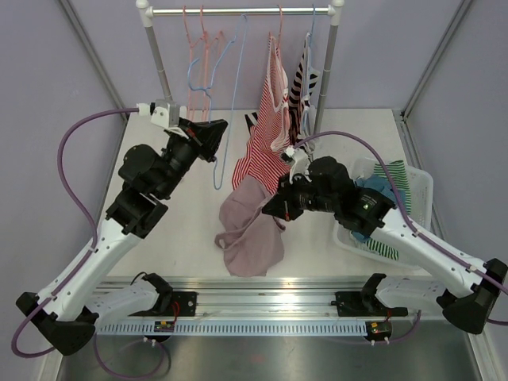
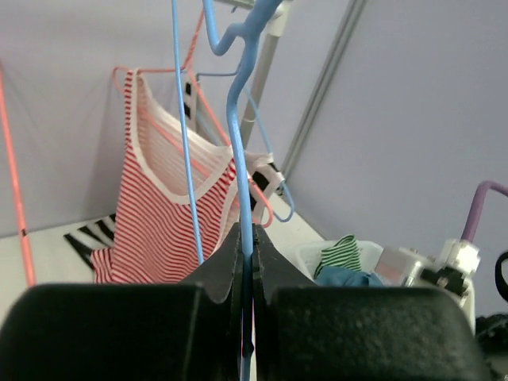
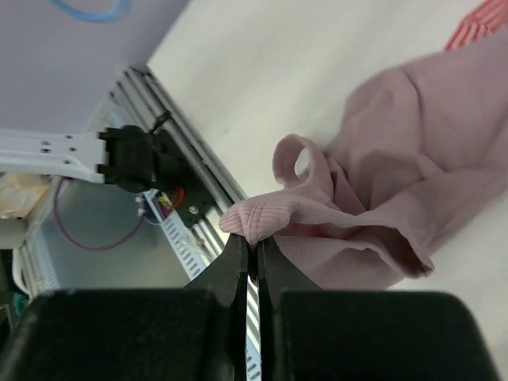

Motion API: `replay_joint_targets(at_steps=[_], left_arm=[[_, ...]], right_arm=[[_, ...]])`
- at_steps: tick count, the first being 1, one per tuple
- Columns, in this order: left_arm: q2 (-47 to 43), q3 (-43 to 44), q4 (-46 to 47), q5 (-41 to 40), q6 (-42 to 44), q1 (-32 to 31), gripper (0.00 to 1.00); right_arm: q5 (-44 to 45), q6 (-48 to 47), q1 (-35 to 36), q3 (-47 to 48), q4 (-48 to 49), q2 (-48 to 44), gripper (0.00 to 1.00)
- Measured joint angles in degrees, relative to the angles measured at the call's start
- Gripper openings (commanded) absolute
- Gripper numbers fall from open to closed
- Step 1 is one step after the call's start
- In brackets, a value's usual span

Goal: Remove the tank top from the hanger

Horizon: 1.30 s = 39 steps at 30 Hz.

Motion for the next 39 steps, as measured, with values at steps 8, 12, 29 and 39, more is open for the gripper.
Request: replay_joint_targets(at_steps=[8,12,29,39], left_arm=[[2.19,4.87,-15.61,-6.60,-3.41,-0.02,0.00],[7.26,11.89,-23.26,-8.83,-4.52,-0.04,0.00],[43.67,67.95,-49.11,-7.04,-5.07,7.87,0.00],[53.02,74.53,-48.43,1.03,-5.92,16.41,0.00]], right_arm=[[10.25,1.14,6.62,-4.15,-0.55,6.43,0.99],[18.93,1.86,9.49,-4.13,-1.68,13.38,0.99],[26.49,3.91,9.70,-13.38,-0.04,-7.52,0.99],[22.58,4.42,9.70,-16.76,1.25,-11.47,0.99]])
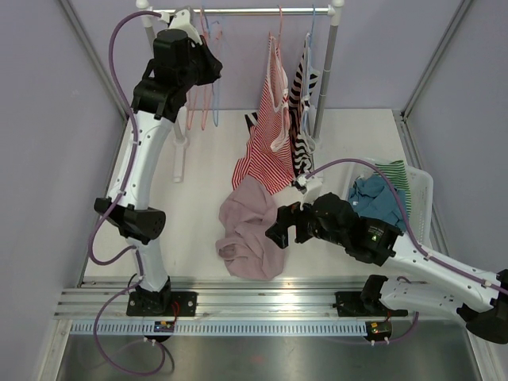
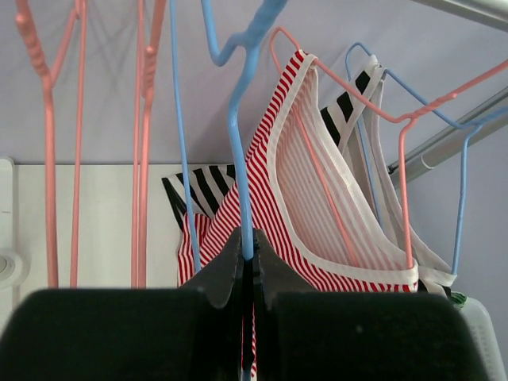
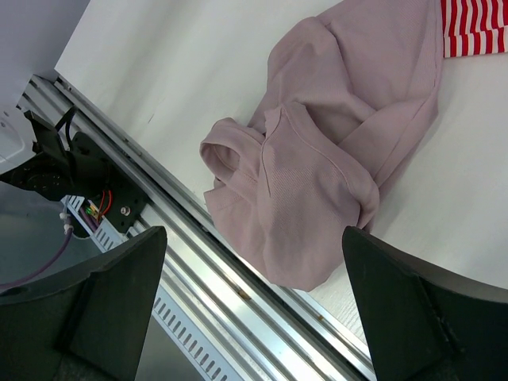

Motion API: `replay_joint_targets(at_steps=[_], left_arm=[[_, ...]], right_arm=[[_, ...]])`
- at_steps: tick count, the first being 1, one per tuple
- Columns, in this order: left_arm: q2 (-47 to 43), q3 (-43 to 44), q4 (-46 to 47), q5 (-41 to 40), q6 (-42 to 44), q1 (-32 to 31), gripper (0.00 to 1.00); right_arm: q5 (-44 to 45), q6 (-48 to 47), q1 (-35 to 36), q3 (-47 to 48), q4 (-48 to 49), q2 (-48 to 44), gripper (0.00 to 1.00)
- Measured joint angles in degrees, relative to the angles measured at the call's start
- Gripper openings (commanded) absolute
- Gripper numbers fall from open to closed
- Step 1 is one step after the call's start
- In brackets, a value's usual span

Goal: Remove the tank top from the hanger

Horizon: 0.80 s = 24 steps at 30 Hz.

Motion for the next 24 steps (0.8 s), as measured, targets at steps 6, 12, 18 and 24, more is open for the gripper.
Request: replay_joint_targets(at_steps=[6,12,18,24], left_arm=[[3.56,0.35,2.95,1.53,-0.02,0.26,0.00],[7.52,0.35,3.50,0.85,-0.17,0.66,0.01],[8.37,0.42,4.13,0.61,-0.46,1.18,0.22],[6.56,-1.92,3.87,2.49,-1.33,1.31,0.63]], right_arm=[[-1.07,0.09,0.00,-0.94,1.11,0.04,0.99],[-2.82,0.15,0.02,-2.62,3.15,2.38,1.00],[-3.45,0.70,0.02,-3.91,5.44,8.02,1.00],[-0.26,0.83,0.04,-2.93,6.40,16.24,1.00]])
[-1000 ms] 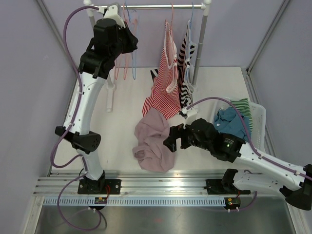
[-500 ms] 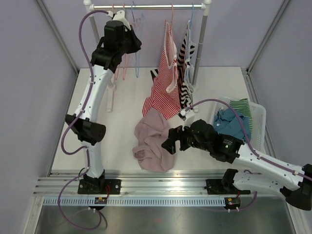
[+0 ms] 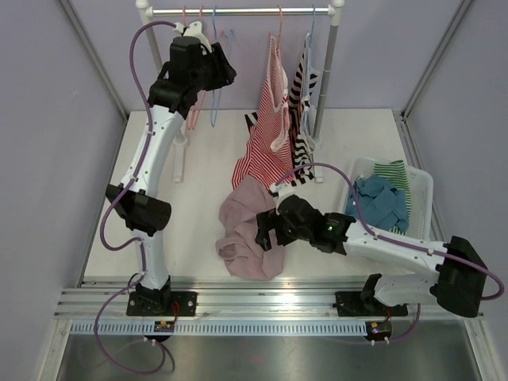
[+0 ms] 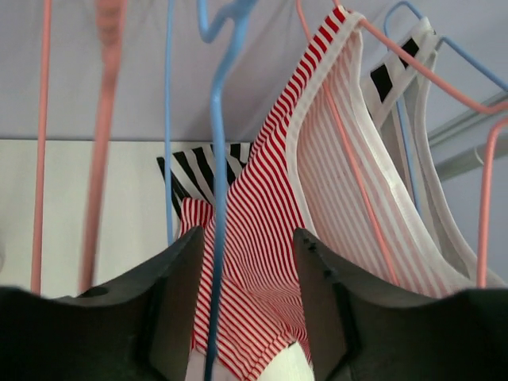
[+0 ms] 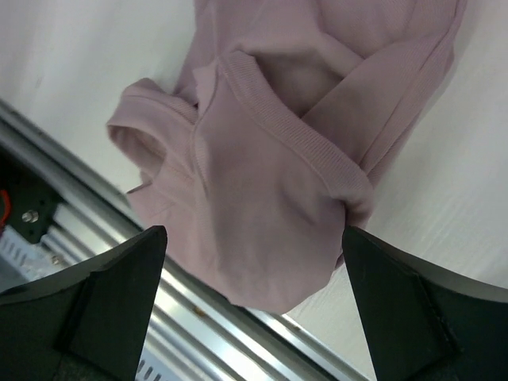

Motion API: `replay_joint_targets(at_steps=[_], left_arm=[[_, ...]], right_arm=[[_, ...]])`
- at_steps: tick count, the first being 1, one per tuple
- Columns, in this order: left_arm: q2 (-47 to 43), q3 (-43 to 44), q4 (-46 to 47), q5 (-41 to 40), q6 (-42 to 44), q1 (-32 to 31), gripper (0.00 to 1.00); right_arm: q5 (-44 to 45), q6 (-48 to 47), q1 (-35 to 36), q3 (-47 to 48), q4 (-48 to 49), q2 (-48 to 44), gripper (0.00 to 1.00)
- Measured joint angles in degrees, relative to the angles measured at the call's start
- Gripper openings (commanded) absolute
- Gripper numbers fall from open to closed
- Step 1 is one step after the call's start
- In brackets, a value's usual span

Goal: Remove the tank top from the hanger

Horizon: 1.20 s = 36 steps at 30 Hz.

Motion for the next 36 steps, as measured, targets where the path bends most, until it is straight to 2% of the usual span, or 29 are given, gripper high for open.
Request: replay_joint_targets(at_steps=[1,2,7,15,16,17,19,20,23,26,29,36], left_arm=[[-0.79,-0.61,-0.24,0.48,-0.11,0.00,0.86],[-2.19,-1.81,-0.22,1.03,0.20,-0.07,0.99],[-15.10,-10.99,0.24,2.14,-0.26,-1.62,0.99],[-43.91,-27.63,5.38,1.55,0.74,-4.68,0.99],[-46.93,-30.18,6.08,1.09,0.96,-4.79,0.99],[-50.21,-32.59,6.36,0.70,1.18,-4.81,0.99],[-55.08,-36.81,6.14,-0.76,1.55,-4.85,0.99],[-57.48,-39.23,6.25,-1.73,1.68,-4.85,0.99],[-64.19,-47.39,6.16,-4.61,2.19,-4.85,0.99],[-72.41,-58.64,5.31,-7.78,2.23,-4.85,0.99],[-77.68,-65.18,4.70,-9.01,2.36,-4.85,0.99],[-85.48,-75.93,4.50,-11.28,3.43,-4.85,0.99]], right_arm=[[0.98,-0.15,0.00,0.81,-0.07,2.34,1.00],[1.92,-0.44,0.00,1.66,-0.31,4.68,0.99],[5.49,-1.88,0.00,6.93,-0.90,15.41,1.00],[6.80,-2.93,0.33,13.11,0.22,31.39,0.99],[7.02,-3.08,0.44,13.29,0.68,32.89,0.95],[7.34,-3.21,0.61,13.88,0.79,33.29,0.85],[7.21,-3.56,0.85,14.03,2.19,33.81,0.57],[7.02,-3.56,0.92,13.84,2.97,33.90,0.36],[5.95,-2.89,1.14,12.33,6.16,33.35,0.00],[5.64,-2.49,1.16,10.23,6.25,30.56,0.00],[5.86,-2.47,1.22,8.15,2.93,24.74,0.00],[13.51,-3.19,1.51,10.78,-8.76,-0.28,0.00]])
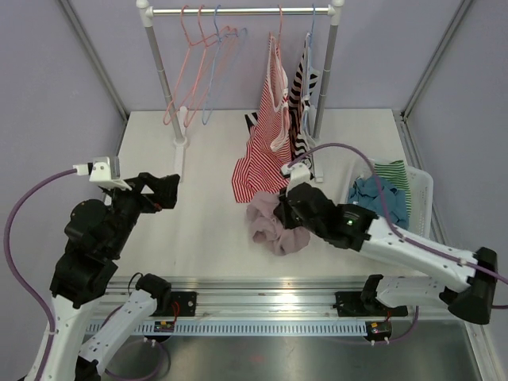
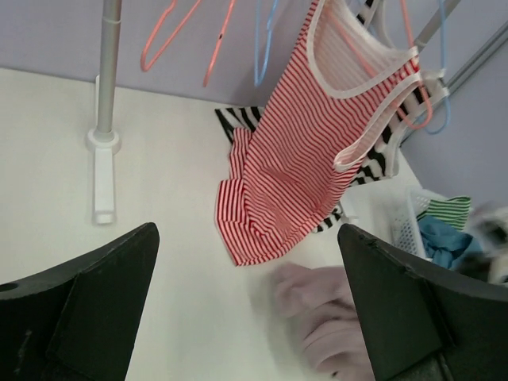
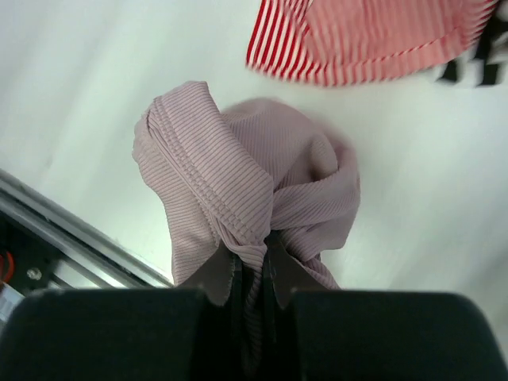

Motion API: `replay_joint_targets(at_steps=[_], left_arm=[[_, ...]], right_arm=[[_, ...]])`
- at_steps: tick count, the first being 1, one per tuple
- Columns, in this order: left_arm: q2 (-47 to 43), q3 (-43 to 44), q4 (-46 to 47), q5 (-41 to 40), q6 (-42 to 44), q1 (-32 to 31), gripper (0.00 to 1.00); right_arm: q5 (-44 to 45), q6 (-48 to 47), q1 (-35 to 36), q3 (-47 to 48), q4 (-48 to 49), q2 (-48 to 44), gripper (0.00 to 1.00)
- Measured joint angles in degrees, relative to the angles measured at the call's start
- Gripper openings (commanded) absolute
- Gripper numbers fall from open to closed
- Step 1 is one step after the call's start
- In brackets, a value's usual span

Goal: Remove the tank top from the hanger

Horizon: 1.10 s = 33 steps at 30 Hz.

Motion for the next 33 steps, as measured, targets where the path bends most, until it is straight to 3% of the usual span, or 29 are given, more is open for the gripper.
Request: replay_joint_targets(at_steps=[5,12,17,22,25,26,27,28,30,31,33], left_arm=[[-0.17,-4.00,-1.86,-1.55,1.25,0.00,0.99],[-0.83,-7.26,-2.23,-2.99,2.36,0.00,0.99],[-0.81,-7.26,-1.70,-2.21,1.79,0.00,0.99],[-1.11,-6.86,-1.73,0.00,0.85,0.00,0.99],[-0.17,-5.14,-1.92,1.49,0.37,0.00,0.99],[0.55,-4.04,-1.97,2.08,0.15,0.00,0.99],[1.51,-2.62,-2.19,2.82,-0.11,0.00,0.99],[2.60,-1.07,-2.23,3.65,-0.42,0.00,0.99],[4.96,2.51,-2.01,5.29,-0.90,0.00,0.99],[6.14,4.04,-1.75,6.08,-1.18,0.00,0.99],[8.76,7.41,-1.29,7.45,-1.60,-0.09,0.99]], right_arm=[[11.43,-0.55,-0.02,10.16,-11.80,-9.25,0.00],[30.40,0.87,-2.40,24.06,-30.71,-10.10,0.00],[33.27,-1.29,-21.27,22.99,-33.73,-10.32,0.00],[22.62,-3.69,-39.30,14.47,-28.76,-9.11,0.00],[15.67,-3.28,-46.25,8.70,-23.87,-4.90,0.02],[14.05,-2.89,-47.56,6.43,-21.99,-2.47,0.11],[12.83,-2.32,-48.39,3.98,-20.13,-0.22,0.48],[11.82,-1.38,-48.61,1.77,-19.08,1.60,0.63],[10.40,-0.26,-48.70,-1.51,-18.60,3.45,0.82],[9.94,0.15,-48.68,-2.27,-19.10,3.37,0.99],[9.86,0.85,-48.74,-2.25,-19.58,1.79,0.99]])
